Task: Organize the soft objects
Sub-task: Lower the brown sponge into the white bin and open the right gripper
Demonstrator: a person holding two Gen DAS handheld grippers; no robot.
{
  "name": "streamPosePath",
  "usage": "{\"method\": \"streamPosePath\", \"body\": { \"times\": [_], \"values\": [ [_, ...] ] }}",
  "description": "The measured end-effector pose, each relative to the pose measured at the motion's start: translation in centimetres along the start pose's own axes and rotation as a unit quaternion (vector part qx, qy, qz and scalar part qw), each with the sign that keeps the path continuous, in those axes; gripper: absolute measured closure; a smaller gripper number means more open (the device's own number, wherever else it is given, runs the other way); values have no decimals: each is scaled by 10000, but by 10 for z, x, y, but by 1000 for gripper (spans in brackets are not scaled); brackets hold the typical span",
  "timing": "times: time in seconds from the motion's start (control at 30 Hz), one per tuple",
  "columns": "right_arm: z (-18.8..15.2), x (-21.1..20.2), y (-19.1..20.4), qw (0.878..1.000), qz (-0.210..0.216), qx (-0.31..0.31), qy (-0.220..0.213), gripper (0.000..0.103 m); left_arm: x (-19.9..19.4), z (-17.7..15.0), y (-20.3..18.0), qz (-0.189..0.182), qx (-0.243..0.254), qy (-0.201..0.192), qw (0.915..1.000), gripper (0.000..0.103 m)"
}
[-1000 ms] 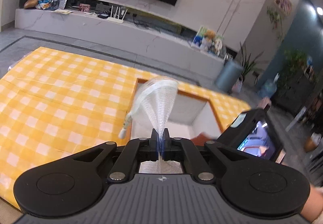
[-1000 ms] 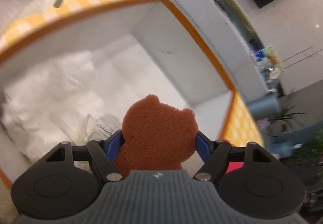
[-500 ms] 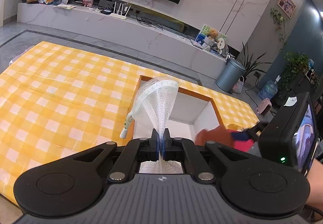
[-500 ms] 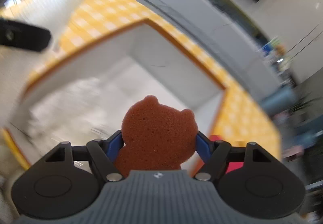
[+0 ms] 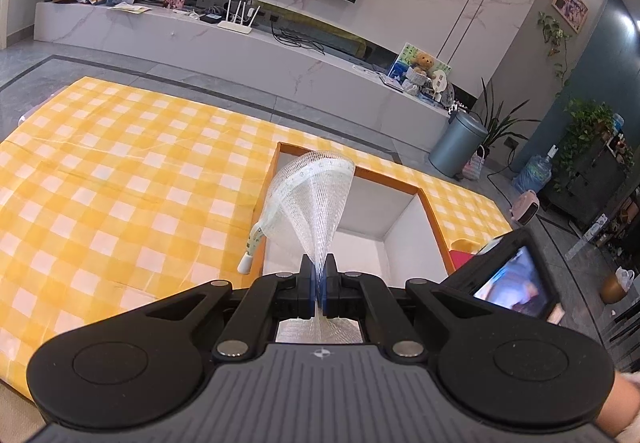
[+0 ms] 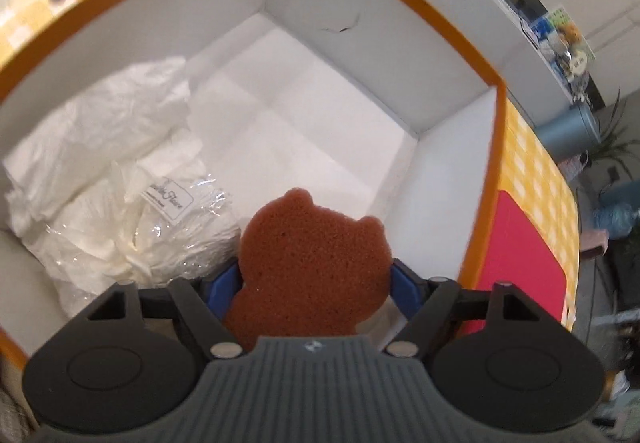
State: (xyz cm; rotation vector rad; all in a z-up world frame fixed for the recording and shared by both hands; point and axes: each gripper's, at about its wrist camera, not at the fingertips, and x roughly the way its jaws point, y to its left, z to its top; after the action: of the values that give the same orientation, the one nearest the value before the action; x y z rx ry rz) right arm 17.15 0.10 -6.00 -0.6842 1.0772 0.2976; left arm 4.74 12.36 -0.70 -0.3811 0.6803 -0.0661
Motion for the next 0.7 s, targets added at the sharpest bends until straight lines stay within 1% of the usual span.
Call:
{"method": "streamPosePath", "body": {
  "times": [0.03, 0.07, 0.1, 0.17, 0.23, 0.3, 0.37, 0.47, 0.5, 0.53, 0.57, 0.6, 0.63, 0.67, 0.7],
  "values": [
    [0, -5, -3, 9999, 67, 72, -104, 8, 0, 0, -1, 0, 11, 7, 10000, 100],
    [-1, -11, -5, 9996, 116, 130, -216, 3, 0, -1, -2, -3, 27, 15, 10000, 100],
    [-3, -17, -7, 9991, 191, 146, -343, 3, 0, -1, -3, -4, 40, 19, 10000, 100],
    [-4, -25, -10, 9982, 344, 144, -459, 3, -1, -1, -3, -5, 37, 11, 10000, 100],
    [-4, -31, -13, 9978, 360, 176, -526, 3, -2, -1, -3, -10, 21, -13, 10000, 100],
    [-7, -39, -16, 9970, 334, 144, -686, 3, -2, -1, -3, -7, 12, -8, 10000, 100],
    [-10, -48, -23, 9955, 408, 176, -838, 3, -1, 0, -2, -3, -31, 18, 10000, 100],
    [-17, -62, -38, 9912, 489, 418, -1153, 3, 2, 0, -1, 0, -52, 99, 9999, 100],
    [-18, -65, -42, 9899, 490, 452, -1255, 6, 3, -1, -1, 20, -40, 103, 9999, 100],
    [-17, -66, -44, 9885, 498, 435, -1357, 18, 3, -1, -2, 46, -34, 108, 9999, 100],
    [-17, -67, -46, 9877, 489, 377, -1437, 27, 4, -1, -2, 69, -26, 117, 9999, 100],
    [-16, -66, -46, 9877, 457, 286, -1466, 43, 5, -1, -3, 82, -19, 130, 9999, 100],
    [-15, -62, -43, 9890, 415, 161, -1407, 56, 5, -1, -3, 93, -13, 144, 9999, 100],
    [-13, -55, -40, 9910, 424, 15, -1270, 63, 6, -2, -4, 101, -7, 152, 9998, 100],
    [-11, -47, -36, 9927, 487, -162, -1087, 74, 7, -2, -4, 108, 7, 159, 9998, 100]
  ]
}}
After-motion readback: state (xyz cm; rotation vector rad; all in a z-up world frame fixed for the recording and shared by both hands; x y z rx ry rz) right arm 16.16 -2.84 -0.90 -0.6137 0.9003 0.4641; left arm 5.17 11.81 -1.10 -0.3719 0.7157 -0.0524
